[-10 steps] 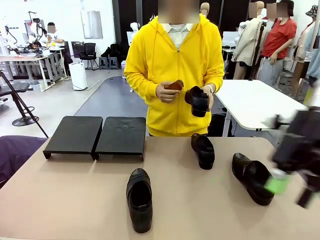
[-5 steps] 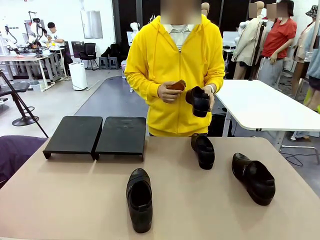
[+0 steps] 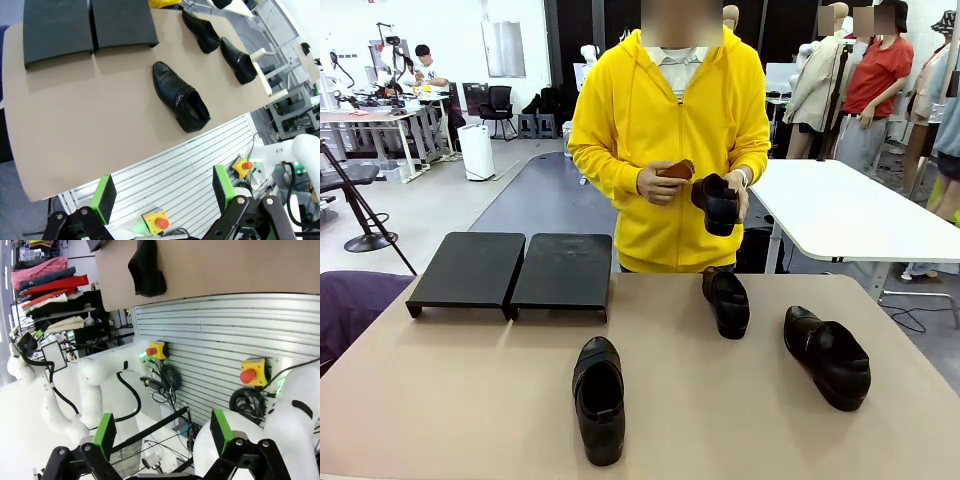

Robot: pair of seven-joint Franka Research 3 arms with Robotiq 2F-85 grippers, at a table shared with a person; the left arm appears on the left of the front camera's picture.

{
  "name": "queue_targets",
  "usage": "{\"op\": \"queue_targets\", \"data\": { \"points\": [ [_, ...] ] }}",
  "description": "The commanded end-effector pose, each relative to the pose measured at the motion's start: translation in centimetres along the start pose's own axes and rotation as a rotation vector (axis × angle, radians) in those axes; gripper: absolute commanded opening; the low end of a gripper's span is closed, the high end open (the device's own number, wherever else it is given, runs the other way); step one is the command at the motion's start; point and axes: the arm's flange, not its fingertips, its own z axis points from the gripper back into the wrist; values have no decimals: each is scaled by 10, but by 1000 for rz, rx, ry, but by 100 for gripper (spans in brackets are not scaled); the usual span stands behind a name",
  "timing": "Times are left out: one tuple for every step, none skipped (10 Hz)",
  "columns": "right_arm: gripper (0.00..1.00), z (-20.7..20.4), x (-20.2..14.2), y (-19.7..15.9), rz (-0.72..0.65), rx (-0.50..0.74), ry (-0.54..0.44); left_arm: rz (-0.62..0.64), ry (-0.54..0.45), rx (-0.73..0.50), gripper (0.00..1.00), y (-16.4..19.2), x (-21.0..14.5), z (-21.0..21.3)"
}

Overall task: Organize the shoes by placing them on the stand.
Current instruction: Pick up one Shoe and place it in the middle of the table, then place the Shoe from the middle of the table onto the Shoes Stand.

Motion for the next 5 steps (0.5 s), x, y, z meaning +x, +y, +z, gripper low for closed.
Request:
{"op": "queue_targets", "data": {
  "points": [
    [100,4,0,-2,30,9,0,-8,-2,-21,100,1,0,1],
    [100,4,0,-2,30,9,0,-8,-2,-21,100,1,0,1],
    [100,4,0,-2,30,9,0,-8,-2,-21,100,1,0,1],
    [100,4,0,-2,30,9,0,-8,-2,-21,100,1,0,1],
    [100,4,0,-2,30,9,0,-8,-2,-21,100,1,0,1]
  ]
}}
